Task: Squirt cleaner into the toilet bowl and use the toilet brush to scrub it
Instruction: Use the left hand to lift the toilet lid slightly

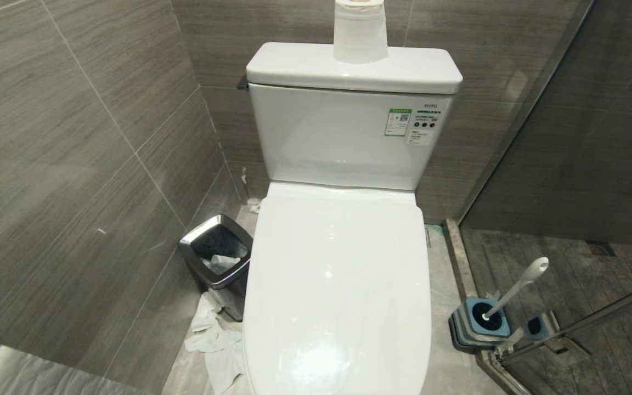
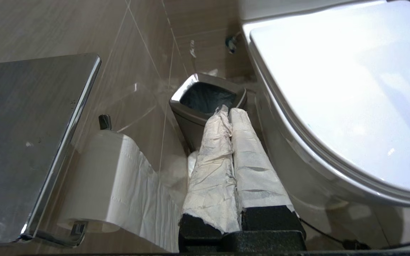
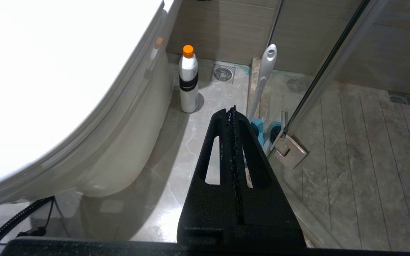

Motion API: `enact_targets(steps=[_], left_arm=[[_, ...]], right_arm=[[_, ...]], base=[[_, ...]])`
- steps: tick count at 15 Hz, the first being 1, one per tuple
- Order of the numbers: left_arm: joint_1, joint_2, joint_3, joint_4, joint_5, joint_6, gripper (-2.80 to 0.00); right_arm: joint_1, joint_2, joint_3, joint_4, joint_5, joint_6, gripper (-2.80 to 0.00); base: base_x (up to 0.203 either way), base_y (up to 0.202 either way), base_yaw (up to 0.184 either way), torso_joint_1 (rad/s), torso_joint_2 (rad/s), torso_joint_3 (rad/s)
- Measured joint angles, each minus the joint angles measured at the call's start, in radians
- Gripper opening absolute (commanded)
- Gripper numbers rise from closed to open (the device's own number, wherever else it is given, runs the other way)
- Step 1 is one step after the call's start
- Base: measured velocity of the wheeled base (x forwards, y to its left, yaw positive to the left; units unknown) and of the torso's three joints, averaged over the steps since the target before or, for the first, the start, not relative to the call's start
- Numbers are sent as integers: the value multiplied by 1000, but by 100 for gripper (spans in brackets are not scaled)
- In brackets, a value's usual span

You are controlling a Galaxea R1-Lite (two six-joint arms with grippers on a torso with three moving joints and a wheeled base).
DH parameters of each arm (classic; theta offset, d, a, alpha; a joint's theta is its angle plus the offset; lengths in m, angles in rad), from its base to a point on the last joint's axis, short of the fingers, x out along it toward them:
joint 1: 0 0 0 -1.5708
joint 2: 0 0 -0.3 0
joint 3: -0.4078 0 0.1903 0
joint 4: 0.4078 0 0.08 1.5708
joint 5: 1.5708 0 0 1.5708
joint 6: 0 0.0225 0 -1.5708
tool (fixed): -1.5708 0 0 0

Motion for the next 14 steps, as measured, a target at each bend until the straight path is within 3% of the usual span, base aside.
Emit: enact_targets(steps=[2,6,11,14], left_arm=[[0,51,-73,47,-7,2,-280],[1,264,-218,24,-4,22,-280],[3,593,-296,-199,-5,63,-280],[-4,762,-363,-274,-7,70,-280]], right_arm=[[0,0,0,0,0,0,-280],[0,0,0,0,0,0,-280],[0,0,0,0,0,0,-280],[0,0,0,0,0,0,-280]], base=[[0,0,0,0,0,0],[0,0,0,0,0,0],[0,0,0,0,0,0],[0,0,0,0,0,0]])
